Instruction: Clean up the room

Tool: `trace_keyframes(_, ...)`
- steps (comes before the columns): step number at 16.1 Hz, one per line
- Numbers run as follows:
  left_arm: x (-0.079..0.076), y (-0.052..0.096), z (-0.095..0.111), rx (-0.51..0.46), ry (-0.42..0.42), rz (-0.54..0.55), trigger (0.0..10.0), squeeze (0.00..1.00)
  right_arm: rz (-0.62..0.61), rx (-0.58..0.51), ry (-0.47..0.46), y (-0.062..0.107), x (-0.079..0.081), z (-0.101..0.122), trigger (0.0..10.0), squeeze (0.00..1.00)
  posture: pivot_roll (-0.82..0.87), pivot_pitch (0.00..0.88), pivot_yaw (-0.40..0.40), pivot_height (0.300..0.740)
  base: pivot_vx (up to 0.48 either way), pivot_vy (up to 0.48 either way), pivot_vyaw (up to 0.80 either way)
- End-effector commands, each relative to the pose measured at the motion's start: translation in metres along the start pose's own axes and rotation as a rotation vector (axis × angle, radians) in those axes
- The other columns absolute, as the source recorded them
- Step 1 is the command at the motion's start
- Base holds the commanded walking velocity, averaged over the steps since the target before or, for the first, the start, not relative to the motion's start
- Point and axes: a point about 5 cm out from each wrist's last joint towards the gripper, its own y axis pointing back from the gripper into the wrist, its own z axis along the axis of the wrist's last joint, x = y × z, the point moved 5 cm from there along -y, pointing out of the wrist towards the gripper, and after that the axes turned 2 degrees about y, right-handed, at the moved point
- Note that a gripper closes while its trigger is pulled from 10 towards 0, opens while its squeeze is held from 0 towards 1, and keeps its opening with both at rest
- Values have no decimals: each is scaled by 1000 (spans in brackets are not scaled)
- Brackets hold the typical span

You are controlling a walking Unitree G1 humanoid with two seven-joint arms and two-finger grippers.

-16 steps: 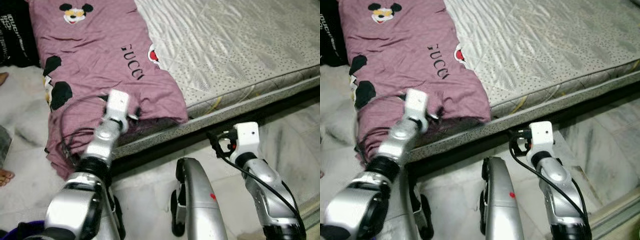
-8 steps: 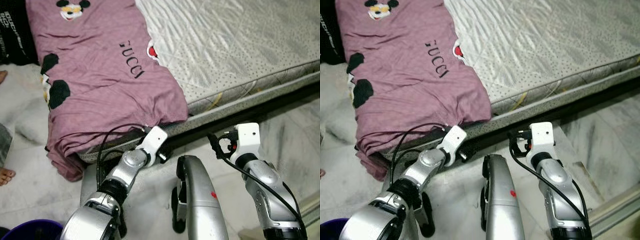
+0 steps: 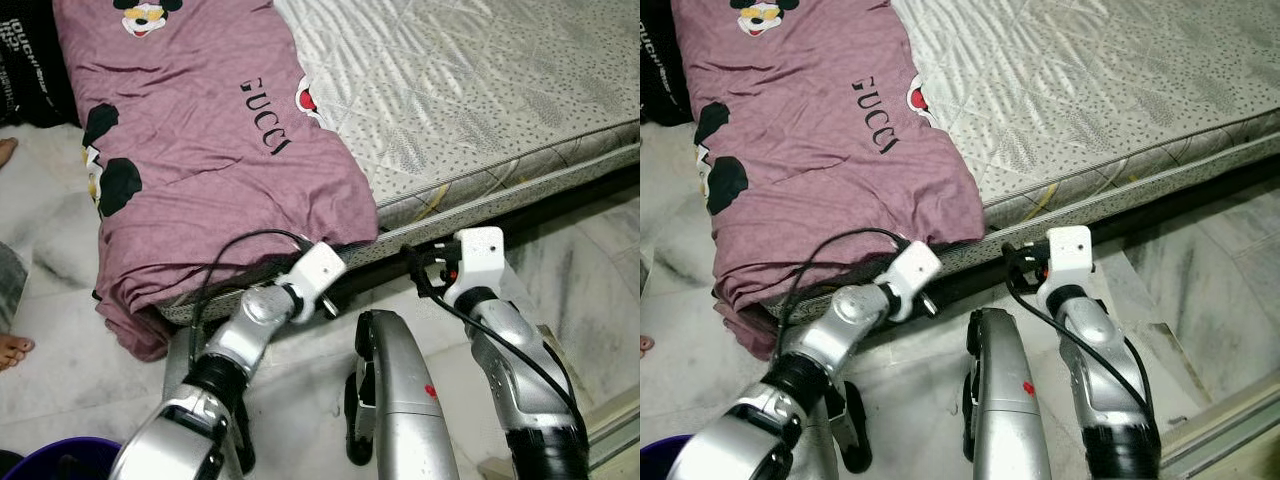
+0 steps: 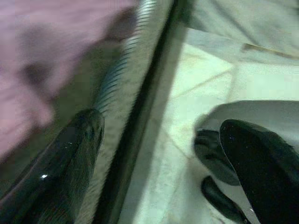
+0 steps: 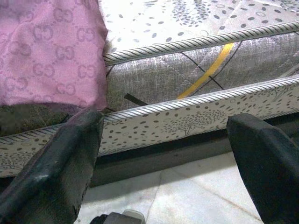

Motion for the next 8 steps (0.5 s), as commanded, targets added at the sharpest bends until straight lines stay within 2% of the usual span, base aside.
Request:
trace_keyframes(1, -21, -3, 0, 11, -47, -78, 10000, 0, -11, 14, -4, -2, 0, -6, 10000, 0, -149, 222, -18, 537, 0, 0, 0)
trace_keyframes(3, -27, -5, 6, -3, -92, -102, 10000, 0, -13, 11, -2, -4, 0, -6, 10000, 0, -144, 213, -15, 537, 0, 0, 0)
trace_keyframes(4, -32, -7, 15, -32, -140, -115, 10000, 0, -18, 8, -4, -6, 0, -5, 10000, 0, -140, 206, -13, 537, 0, 0, 0)
trace_keyframes(5, -36, -7, 31, -92, -203, -118, 10000, 0, -20, 1, -4, -7, 0, -5, 10000, 0, -139, 198, -13, 537, 0, 0, 0)
trace_keyframes(6, -35, -5, 61, -215, -268, -71, 10000, 0, -27, -14, -6, -9, 1, -3, 10000, 0, -134, 191, -15, 537, 0, 0, 0)
trace_keyframes(8, -29, 2, 81, -293, -276, -15, 10000, 0, -41, -32, -5, -12, 1, 0, 10000, 0, -127, 179, -15, 537, 0, 0, 0)
